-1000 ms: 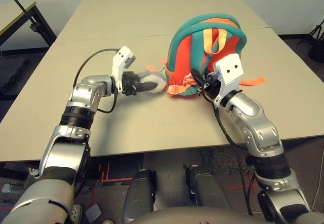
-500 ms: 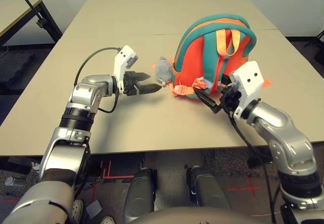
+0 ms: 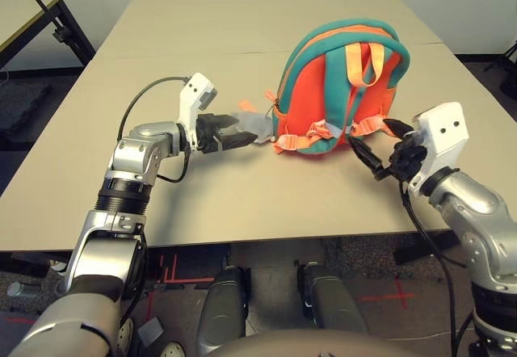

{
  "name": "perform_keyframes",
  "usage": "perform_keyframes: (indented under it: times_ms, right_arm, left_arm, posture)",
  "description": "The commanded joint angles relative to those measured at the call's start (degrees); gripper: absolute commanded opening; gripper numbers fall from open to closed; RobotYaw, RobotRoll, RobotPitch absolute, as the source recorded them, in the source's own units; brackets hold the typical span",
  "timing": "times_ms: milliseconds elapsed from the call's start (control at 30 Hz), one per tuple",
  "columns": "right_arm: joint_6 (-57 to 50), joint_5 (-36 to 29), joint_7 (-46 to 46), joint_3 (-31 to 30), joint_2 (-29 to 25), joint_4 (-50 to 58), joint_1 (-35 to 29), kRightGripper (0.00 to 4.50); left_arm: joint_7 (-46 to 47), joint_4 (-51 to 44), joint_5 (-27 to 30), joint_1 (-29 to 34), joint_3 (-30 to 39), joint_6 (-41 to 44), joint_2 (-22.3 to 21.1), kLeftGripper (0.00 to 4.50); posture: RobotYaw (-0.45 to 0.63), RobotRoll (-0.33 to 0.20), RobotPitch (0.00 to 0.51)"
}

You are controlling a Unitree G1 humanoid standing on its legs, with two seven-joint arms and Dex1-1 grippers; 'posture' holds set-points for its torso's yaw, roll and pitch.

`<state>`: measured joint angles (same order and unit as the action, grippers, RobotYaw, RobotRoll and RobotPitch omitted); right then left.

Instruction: Put the pencil case into the backpack and zip it.

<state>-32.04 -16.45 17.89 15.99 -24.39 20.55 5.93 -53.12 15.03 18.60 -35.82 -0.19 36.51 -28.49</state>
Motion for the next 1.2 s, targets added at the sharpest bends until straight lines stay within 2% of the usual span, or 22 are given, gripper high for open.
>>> perform_keyframes:
  times_ms: [33, 300, 533, 900, 1200]
  right_arm:
    - [3.98, 0.53, -2.16, 3.54, 0.66, -5.19, 0.59, 4.45]
    - [15.26, 0.15, -2.77, 6.29, 1.25, -17.93, 4.16, 4.45]
    - [22.88, -1.31, 0.07, 5.67, 1.92, -24.75, 7.63, 4.45]
    - [31.01, 0.01, 3.04, 5.52, 0.16, -35.63, 11.12, 4.45]
    - [34.03, 1.06, 2.34, 5.18, -1.47, -40.66, 12.25, 4.45]
  left_arm:
    - [3.47, -1.64, 1.13, 1.89, 3.7, -1.67, 0.2, 4.5]
    - [15.96, -0.64, 1.04, 5.86, 13.74, -11.43, 3.54, 4.5]
    - [25.14, 0.56, 0.29, 8.6, 18.74, -18.73, 5.17, 4.5]
    - [35.97, 6.77, -2.1, 13.68, 24.64, -32.77, 4.56, 4.5]
    - [38.99, 10.29, -2.24, 13.89, 25.35, -37.12, 3.82, 4.5]
  posture:
    - [-0.14, 0.0, 0.137]
    - [-0.09, 0.0, 0.155]
    - [-0.06, 0.0, 0.165]
    - [-0.03, 0.0, 0.182]
    - [-0.02, 0.0, 0.189]
